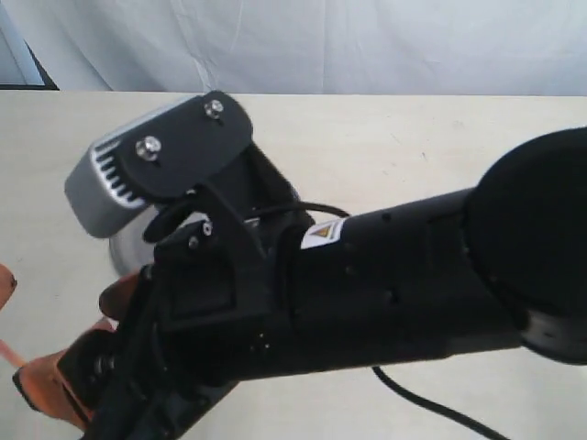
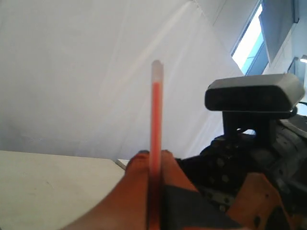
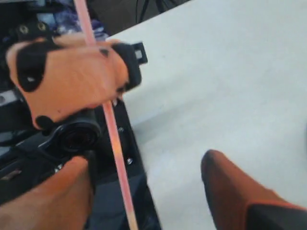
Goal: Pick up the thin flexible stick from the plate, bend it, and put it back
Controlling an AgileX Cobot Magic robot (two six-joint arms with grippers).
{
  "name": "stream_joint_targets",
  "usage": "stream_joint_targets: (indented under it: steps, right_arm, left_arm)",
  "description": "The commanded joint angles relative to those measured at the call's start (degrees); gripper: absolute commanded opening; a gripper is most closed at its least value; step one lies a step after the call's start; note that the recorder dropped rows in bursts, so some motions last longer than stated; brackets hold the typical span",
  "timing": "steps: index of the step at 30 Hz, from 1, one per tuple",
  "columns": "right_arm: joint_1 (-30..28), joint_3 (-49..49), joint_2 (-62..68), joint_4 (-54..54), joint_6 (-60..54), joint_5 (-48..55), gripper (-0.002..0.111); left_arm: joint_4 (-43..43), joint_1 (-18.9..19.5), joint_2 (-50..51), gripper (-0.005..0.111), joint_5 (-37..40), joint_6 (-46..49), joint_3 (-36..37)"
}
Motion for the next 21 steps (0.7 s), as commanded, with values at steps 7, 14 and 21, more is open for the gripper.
stream_joint_targets:
  steps: [7,14,21]
  right_arm:
    - [0.13,-3.51,8.05,2.37,-0.51,3.43,0.036]
    - [0.13,-5.75,13.21,1.85,-0.78,-6.63,0.0]
    - [0.13,-6.12,15.57,1.26,-1.86,-7.44,0.0]
  left_arm:
    - [-0.8,0.03,-0.1,0.0,-2.58,-3.48,-0.15]
    - [-2.45,0.03,-0.1,0.0,-4.72,-5.42,-0.15]
    - [-3.46,0.03,-0.1,0.0,-4.59,-5.19,-0.15]
